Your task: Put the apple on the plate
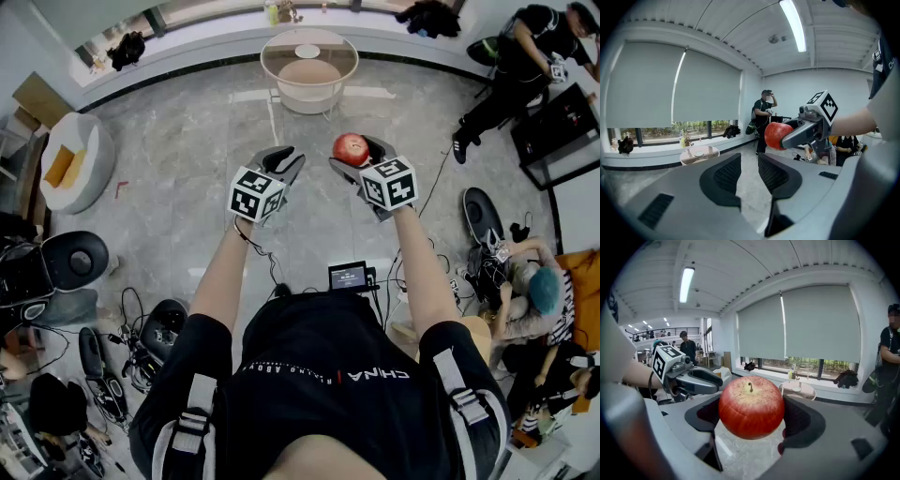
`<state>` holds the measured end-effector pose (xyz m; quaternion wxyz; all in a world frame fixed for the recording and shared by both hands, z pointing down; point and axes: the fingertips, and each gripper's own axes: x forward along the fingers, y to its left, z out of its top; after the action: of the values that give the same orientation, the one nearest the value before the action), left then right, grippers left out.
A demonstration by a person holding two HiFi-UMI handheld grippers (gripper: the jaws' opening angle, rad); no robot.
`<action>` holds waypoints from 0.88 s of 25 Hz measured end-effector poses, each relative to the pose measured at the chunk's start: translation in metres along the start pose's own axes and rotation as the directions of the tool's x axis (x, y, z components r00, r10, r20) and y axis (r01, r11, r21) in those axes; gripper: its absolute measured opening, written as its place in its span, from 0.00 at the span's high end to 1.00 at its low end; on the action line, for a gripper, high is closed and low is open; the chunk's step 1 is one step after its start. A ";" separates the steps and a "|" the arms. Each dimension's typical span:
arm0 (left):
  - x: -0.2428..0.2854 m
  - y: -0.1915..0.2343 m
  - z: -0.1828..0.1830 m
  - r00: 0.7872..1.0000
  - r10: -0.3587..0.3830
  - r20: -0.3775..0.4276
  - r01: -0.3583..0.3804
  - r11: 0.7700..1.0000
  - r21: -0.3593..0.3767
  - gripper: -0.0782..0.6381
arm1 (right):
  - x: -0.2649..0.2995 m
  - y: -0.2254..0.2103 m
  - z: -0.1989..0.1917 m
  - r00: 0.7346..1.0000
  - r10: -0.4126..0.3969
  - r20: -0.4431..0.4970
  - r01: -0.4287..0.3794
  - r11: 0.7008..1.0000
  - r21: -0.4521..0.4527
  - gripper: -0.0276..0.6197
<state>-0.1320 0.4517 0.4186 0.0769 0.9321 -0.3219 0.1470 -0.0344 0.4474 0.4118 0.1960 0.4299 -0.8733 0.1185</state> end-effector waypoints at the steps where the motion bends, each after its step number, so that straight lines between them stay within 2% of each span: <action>1: 0.000 0.001 -0.001 1.000 0.000 -0.002 0.000 1.000 -0.001 0.72 | 0.001 0.001 -0.001 1.000 0.002 -0.001 -0.002 1.000 0.000 0.32; 12: 0.000 -0.008 -0.007 1.000 -0.010 -0.007 0.010 1.000 -0.008 0.72 | -0.008 0.004 -0.010 1.000 0.004 0.006 -0.004 1.000 0.024 0.32; 16: -0.003 -0.013 -0.009 1.000 -0.019 -0.001 0.019 0.999 -0.031 0.72 | -0.013 0.010 -0.011 1.000 0.004 0.002 -0.004 1.000 0.017 0.32; 22: -0.007 -0.020 -0.014 1.000 -0.020 0.005 0.020 0.999 -0.043 0.77 | -0.021 0.017 -0.019 1.000 0.012 0.005 -0.012 1.000 0.023 0.32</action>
<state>-0.1277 0.4750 0.4289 0.0978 0.9337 -0.3159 0.1371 -0.0317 0.4795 0.4189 0.1881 0.4271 -0.8749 0.1290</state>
